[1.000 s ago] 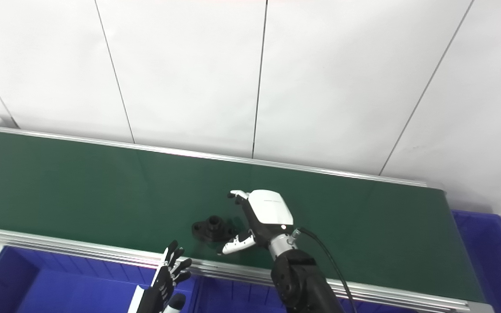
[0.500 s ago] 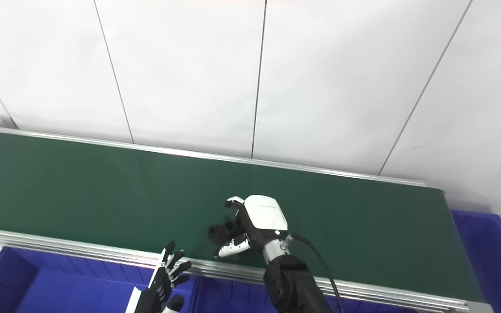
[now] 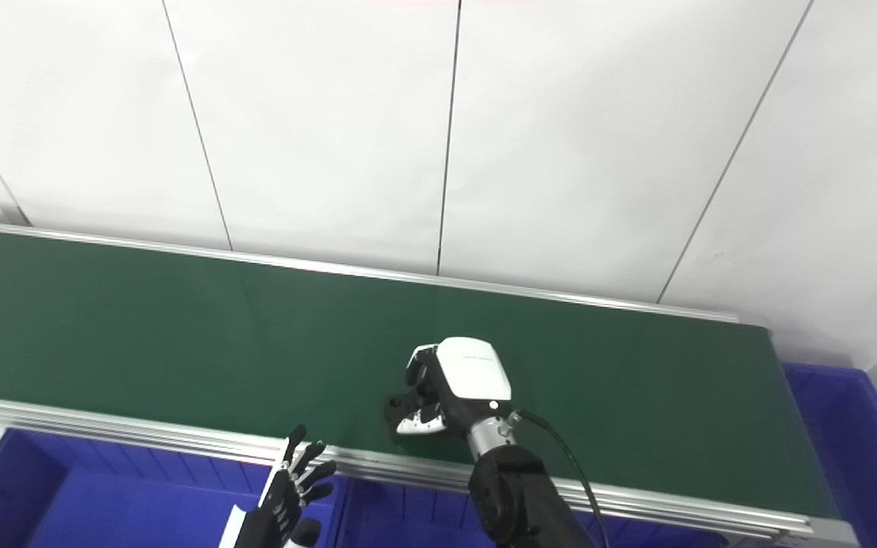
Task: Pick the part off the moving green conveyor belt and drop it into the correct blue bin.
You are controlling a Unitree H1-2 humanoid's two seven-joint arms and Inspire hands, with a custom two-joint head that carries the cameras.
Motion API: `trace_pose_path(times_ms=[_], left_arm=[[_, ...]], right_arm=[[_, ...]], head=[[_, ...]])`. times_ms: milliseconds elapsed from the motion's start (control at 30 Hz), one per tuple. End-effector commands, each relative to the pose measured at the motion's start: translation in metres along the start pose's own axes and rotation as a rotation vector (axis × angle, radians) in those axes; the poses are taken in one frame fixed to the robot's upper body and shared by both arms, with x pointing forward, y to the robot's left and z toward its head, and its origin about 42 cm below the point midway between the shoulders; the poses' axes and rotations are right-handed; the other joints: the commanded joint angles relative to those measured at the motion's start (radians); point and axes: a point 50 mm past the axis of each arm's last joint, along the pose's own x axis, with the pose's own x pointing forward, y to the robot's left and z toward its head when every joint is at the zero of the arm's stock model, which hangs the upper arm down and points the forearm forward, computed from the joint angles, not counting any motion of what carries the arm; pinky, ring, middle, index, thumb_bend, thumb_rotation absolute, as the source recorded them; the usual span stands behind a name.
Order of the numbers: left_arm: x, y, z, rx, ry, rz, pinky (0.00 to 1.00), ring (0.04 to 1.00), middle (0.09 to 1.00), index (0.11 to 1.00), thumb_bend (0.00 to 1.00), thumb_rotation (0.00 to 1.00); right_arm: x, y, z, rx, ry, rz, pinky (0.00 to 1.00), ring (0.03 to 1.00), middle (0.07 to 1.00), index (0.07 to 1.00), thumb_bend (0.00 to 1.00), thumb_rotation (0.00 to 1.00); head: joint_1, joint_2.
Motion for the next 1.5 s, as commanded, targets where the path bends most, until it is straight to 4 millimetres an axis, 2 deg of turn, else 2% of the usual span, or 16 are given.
trace_pose_path(times_ms=[0,100,300,567,800,1067,1467], left_arm=[[0.003,-0.016,0.012,-0.049,-0.041,-0.015,0.81,0.846,0.924,1.0,0.77,0.88],[0.003,-0.015,0.013,-0.05,-0.043,-0.017,0.81,0.847,0.923,1.0,0.77,0.88],[0.002,-0.014,0.013,-0.055,-0.045,-0.019,0.82,0.851,0.926,1.0,0.75,0.87],[0.001,-0.013,0.013,-0.062,-0.043,-0.024,0.81,0.845,0.922,1.0,0.74,0.87],[0.001,-0.011,0.013,-0.065,-0.044,-0.03,0.8,0.841,0.921,1.0,0.75,0.87],[0.002,-0.01,0.011,-0.068,-0.038,-0.034,0.79,0.829,0.918,1.0,0.75,0.87],[0.002,-0.011,0.011,-0.074,-0.04,-0.034,0.79,0.814,0.914,1.0,0.76,0.87]], right_arm=[[-0.006,0.015,-0.003,-0.022,0.017,0.068,0.22,0.272,0.374,0.489,0.51,0.14],[-0.007,0.016,-0.005,-0.003,0.013,0.056,0.23,0.284,0.389,0.49,0.51,0.14],[-0.01,0.018,-0.007,0.061,-0.005,0.051,0.33,0.407,0.488,0.492,0.5,0.14],[-0.011,0.019,-0.012,0.15,-0.022,0.028,0.4,0.465,0.521,0.492,0.51,0.13],[-0.01,0.013,-0.007,0.319,-0.045,-0.074,0.3,0.368,0.455,0.49,0.51,0.13],[-0.007,0.001,-0.001,0.456,-0.099,-0.139,0.18,0.219,0.307,0.49,0.5,0.13],[-0.008,0.0,0.0,0.506,-0.109,-0.15,0.19,0.232,0.324,0.49,0.5,0.13]], head=[[0.0,0.0],[-0.002,0.0],[-0.006,-0.001],[-0.008,0.0],[-0.016,-0.002],[-0.02,-0.004],[-0.018,-0.004]])
